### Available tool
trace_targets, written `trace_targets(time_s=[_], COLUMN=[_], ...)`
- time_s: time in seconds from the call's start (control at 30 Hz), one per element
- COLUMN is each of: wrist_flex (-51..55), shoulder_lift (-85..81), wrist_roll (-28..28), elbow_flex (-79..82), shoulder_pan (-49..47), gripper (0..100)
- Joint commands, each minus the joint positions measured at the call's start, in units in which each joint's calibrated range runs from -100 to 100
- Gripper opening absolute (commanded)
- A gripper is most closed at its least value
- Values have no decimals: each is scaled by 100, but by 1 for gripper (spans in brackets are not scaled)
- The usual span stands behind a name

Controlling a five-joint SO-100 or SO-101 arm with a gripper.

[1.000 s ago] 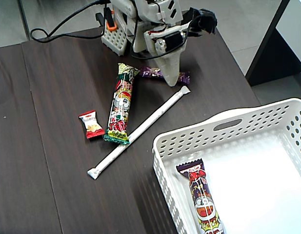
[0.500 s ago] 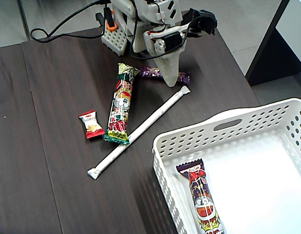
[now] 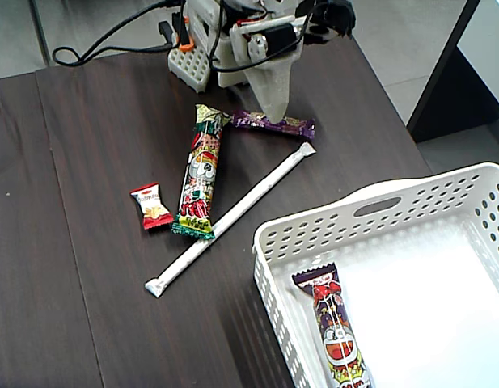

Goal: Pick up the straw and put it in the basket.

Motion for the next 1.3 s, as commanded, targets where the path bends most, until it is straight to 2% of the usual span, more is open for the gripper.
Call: trace_targets(time_s=[0.0, 0.23, 0.43, 0.6, 0.8, 1.03, 1.13, 1.27], wrist_flex=[-205, 658, 1222, 1247, 1256, 923, 803, 760], shoulder_lift=[1585, 4494, 6469, 7644, 8760, 9160, 9185, 9202], wrist_roll=[66, 821, 1259, 1504, 2338, 2359, 2312, 2348], elbow_flex=[-1351, -3346, -4803, -5632, -6224, -6297, -6233, -6197], shoulder_pan=[34, 34, 188, 342, 658, 959, 1003, 1121], gripper=[2, 2, 1, 1, 1, 2, 7, 21])
